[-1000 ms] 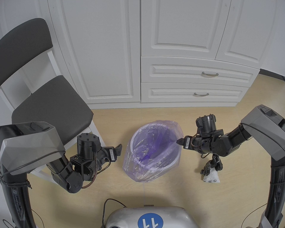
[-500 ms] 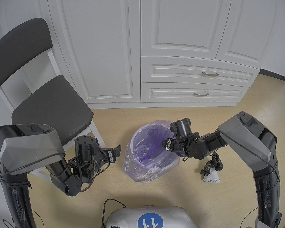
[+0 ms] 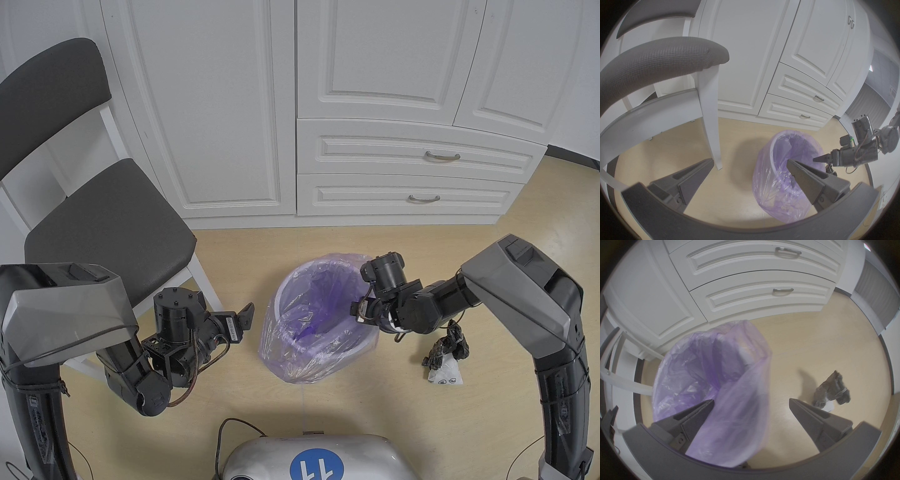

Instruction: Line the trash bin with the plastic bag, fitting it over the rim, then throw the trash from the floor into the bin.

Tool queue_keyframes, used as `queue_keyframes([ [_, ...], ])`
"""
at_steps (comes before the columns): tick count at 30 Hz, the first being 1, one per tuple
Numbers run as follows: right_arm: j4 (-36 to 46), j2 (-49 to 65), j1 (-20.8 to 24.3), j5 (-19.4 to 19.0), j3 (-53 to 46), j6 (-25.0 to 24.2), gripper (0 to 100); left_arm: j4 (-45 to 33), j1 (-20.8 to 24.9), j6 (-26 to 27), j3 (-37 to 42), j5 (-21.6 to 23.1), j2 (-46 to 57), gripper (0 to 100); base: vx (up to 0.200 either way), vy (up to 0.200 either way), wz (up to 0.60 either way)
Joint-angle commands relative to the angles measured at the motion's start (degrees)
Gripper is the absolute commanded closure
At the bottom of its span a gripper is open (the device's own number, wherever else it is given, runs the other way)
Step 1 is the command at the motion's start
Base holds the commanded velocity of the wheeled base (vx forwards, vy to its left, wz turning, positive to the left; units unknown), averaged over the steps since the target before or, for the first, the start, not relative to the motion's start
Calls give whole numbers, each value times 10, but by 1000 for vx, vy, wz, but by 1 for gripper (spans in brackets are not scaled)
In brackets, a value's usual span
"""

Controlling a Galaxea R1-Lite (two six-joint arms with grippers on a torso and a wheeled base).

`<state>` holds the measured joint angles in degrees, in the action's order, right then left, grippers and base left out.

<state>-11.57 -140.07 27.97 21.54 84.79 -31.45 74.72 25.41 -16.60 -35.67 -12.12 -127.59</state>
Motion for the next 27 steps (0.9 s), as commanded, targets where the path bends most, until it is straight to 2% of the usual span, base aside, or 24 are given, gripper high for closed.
queue_keyframes([
  [1,8,57,-43,-12,-59,60,0,3,-7,1,12,1,-2,0,0,0,0],
  [5,6,76,-68,-55,-101,110,0,3,-14,1,13,1,0,0,0,0,0],
  [6,6,76,-68,-55,-101,110,0,3,-14,1,13,1,0,0,0,0,0],
  [8,6,83,-76,-86,-130,137,0,3,-13,1,17,2,0,0,0,0,0],
  [9,6,83,-76,-86,-130,137,0,3,-13,1,17,2,0,0,0,0,0],
  [10,2,82,-78,-100,-146,162,0,10,-11,1,18,2,-3,0,0,0,0],
  [19,2,56,-73,-113,-157,176,0,24,-11,1,24,2,-10,0,0,0,0],
  [27,-1,-28,-70,-106,-108,166,0,42,-11,0,27,2,-24,0,0,0,0],
])
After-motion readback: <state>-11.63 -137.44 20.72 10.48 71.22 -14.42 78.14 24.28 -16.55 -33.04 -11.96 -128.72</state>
